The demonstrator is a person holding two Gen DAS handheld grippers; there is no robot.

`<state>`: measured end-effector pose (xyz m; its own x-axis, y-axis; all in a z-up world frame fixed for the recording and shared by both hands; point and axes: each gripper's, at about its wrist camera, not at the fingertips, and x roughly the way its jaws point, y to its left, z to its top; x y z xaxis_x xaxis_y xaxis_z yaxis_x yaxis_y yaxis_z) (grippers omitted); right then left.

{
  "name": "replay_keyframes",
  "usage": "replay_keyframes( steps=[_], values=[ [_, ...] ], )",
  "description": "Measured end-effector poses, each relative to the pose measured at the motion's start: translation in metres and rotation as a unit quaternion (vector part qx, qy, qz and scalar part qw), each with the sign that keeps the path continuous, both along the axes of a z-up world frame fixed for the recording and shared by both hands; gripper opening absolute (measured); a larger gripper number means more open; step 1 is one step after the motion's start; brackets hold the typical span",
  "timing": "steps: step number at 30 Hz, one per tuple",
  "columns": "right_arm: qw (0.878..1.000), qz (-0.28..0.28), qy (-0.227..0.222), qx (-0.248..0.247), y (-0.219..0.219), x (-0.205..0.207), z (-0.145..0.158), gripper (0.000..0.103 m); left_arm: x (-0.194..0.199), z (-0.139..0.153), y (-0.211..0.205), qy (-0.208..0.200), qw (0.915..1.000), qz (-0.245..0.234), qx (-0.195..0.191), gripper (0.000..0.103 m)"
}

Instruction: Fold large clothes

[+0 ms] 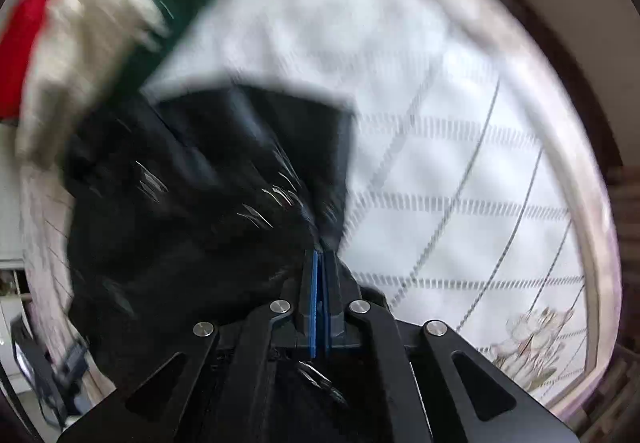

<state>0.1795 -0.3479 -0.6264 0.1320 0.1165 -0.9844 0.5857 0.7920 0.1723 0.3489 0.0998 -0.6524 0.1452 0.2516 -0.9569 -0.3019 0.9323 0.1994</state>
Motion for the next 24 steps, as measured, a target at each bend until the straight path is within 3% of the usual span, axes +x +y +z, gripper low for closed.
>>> replay_keyframes(
  steps=[3, 6, 7, 8, 11, 13, 15, 16, 19, 24],
  values=[
    [1.000, -0.018, -0.006, -0.013, -0.007, -0.003, 0.009, 0.040, 0.000, 0.009, 0.005, -0.002, 0.9999, 0.004, -0.014, 0.099],
    [0.998, -0.023, -0.048, -0.021, -0.001, -0.001, 0.036, 0.050, -0.006, 0.038, 0.004, -0.025, 0.9993, 0.004, -0.026, 0.099],
    [0.998, -0.017, -0.066, -0.012, 0.004, 0.002, 0.042, 0.062, -0.006, 0.043, 0.003, -0.032, 0.9991, 0.003, -0.027, 0.099],
    [0.996, 0.002, -0.091, 0.017, 0.013, 0.008, 0.045, 0.064, -0.005, 0.048, 0.000, -0.036, 0.9991, -0.001, -0.024, 0.099],
    [0.990, 0.056, -0.099, 0.087, 0.045, 0.034, 0.023, 0.064, 0.009, 0.029, -0.007, -0.022, 0.9996, -0.017, -0.002, 0.099],
    [0.994, 0.072, -0.054, 0.060, 0.062, 0.047, -0.001, 0.064, 0.021, -0.001, -0.009, 0.009, 0.9992, -0.037, 0.006, 0.103],
    [0.993, 0.109, 0.000, 0.036, 0.078, 0.062, -0.028, 0.061, 0.023, -0.007, -0.008, -0.008, 0.9990, -0.043, -0.005, 0.103],
    [0.992, 0.120, 0.007, 0.027, 0.083, 0.066, -0.031, 0.063, 0.022, -0.005, -0.011, -0.011, 0.9986, -0.052, 0.005, 0.103],
    [0.992, 0.125, 0.012, 0.030, 0.088, 0.075, -0.026, 0.065, 0.015, 0.006, -0.020, -0.014, 0.9960, -0.081, 0.033, 0.103],
    [0.995, 0.052, -0.004, 0.082, 0.059, 0.041, 0.019, 0.065, -0.012, 0.046, -0.028, -0.024, 0.9962, -0.082, 0.013, 0.103]
  ],
)
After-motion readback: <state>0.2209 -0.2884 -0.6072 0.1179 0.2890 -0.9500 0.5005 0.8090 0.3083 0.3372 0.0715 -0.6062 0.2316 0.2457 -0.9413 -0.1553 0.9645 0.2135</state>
